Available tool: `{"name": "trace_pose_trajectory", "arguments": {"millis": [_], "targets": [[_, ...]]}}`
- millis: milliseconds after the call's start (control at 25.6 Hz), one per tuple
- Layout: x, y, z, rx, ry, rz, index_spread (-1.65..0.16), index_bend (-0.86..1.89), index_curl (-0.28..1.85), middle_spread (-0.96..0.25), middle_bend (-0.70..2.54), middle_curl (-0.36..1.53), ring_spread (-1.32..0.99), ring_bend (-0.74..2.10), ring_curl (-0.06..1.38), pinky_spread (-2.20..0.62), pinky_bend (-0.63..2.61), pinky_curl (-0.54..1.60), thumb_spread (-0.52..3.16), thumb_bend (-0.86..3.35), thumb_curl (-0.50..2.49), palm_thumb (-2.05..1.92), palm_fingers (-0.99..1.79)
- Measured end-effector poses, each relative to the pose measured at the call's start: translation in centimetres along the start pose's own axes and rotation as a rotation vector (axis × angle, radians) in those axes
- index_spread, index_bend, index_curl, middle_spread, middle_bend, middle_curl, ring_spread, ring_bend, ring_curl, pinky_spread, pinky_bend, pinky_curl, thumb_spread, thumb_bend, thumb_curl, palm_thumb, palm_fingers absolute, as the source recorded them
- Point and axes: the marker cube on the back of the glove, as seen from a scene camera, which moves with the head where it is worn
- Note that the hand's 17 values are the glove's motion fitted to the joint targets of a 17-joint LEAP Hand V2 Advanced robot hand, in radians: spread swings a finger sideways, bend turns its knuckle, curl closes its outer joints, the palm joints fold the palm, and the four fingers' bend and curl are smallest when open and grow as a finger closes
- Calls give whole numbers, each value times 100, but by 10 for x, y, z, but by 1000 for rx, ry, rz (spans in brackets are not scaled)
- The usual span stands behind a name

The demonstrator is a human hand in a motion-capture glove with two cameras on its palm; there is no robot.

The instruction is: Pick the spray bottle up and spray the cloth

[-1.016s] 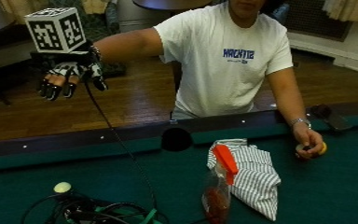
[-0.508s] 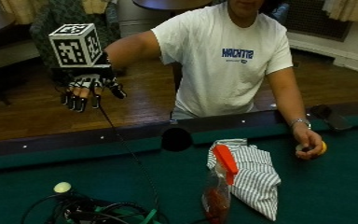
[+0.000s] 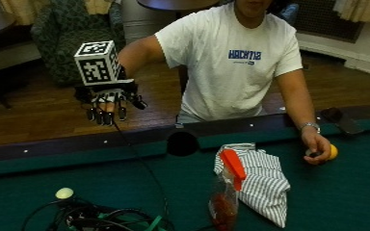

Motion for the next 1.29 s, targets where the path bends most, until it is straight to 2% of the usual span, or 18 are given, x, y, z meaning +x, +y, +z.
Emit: {"name": "trace_pose_trajectory", "arguments": {"millis": [195, 1016, 1290], "targets": [[-13, 2, 16, -11, -143, -39, -44, 13, 24, -11, 18, 29, -10, 33, 27, 21, 42, 32, 112, -2, 25, 37, 37], [-85, 2, 58, -72, -1074, -192, -41, 13, 23, -9, 19, 31, -9, 37, 30, 20, 43, 34, 111, -3, 27, 37, 39], [-97, -4, 72, -98, -1184, -190, -41, 14, 24, -9, 19, 32, -9, 37, 30, 21, 43, 34, 110, -2, 27, 36, 40]]}}
